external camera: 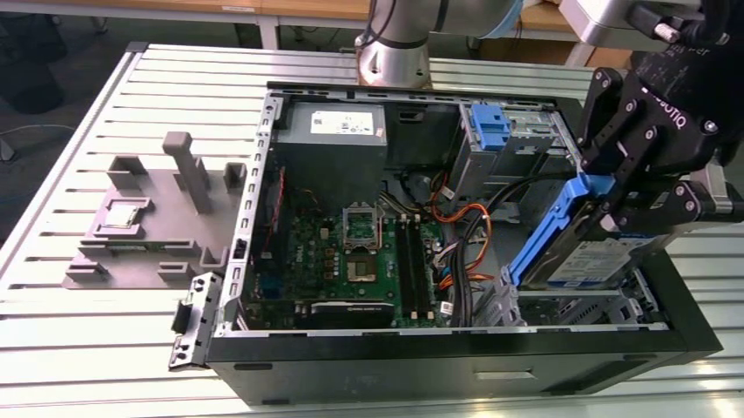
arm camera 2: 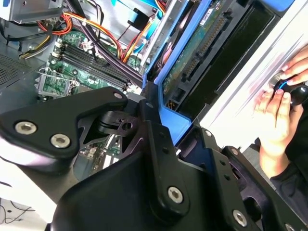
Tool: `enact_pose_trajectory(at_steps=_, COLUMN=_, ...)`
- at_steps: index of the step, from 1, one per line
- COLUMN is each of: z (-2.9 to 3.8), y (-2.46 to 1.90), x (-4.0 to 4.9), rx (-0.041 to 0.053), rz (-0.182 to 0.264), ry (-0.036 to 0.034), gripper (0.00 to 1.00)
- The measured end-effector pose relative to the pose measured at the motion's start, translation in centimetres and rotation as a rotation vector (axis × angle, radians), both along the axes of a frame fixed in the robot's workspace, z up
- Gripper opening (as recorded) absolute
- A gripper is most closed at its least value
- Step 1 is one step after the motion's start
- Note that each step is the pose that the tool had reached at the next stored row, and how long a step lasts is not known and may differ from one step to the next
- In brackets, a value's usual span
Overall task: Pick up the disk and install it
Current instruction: 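Insert the disk into the insertion slot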
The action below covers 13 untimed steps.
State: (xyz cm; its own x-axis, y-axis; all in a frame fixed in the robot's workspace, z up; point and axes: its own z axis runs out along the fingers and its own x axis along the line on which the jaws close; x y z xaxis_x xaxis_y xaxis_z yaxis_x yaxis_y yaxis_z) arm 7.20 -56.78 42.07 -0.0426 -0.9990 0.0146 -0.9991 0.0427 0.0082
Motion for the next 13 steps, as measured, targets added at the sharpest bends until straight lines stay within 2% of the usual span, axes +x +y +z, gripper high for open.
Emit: enact_pose_trajectory(at_steps=13, z=-0.48, y=-0.16, x=0.0, rx=0.0001, rz=0.0, ry=-0.0001, gripper=0.37)
